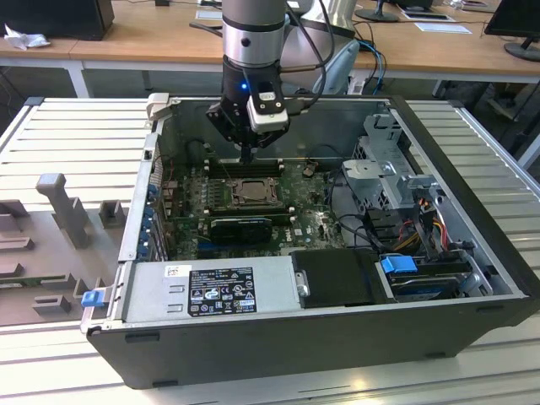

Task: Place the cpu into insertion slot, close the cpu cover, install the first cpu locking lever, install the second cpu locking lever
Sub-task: 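Install the first cpu locking lever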

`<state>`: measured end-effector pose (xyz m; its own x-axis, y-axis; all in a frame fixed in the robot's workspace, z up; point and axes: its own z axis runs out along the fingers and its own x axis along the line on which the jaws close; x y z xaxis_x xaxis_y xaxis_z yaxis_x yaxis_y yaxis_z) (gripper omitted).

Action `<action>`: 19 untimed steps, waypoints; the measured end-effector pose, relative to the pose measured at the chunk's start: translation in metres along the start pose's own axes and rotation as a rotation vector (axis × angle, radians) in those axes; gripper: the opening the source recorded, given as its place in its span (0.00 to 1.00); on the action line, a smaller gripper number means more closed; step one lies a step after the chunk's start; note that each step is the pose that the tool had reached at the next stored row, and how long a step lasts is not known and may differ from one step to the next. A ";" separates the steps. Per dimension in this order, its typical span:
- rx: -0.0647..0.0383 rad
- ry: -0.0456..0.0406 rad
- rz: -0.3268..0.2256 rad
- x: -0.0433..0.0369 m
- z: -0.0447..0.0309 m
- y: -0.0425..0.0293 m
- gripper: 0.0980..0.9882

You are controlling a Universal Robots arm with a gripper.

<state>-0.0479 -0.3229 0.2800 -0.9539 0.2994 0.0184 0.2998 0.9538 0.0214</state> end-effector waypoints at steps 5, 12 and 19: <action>0.001 0.0008 -0.034 0.0000 0.0000 0.0000 0.01; 0.001 0.0015 -0.071 -0.0001 0.0000 -0.0002 0.01; 0.002 0.0025 -0.116 -0.0002 0.0000 -0.0006 0.01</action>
<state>-0.0479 -0.3236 0.2799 -0.9823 0.1865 0.0184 0.1869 0.9821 0.0215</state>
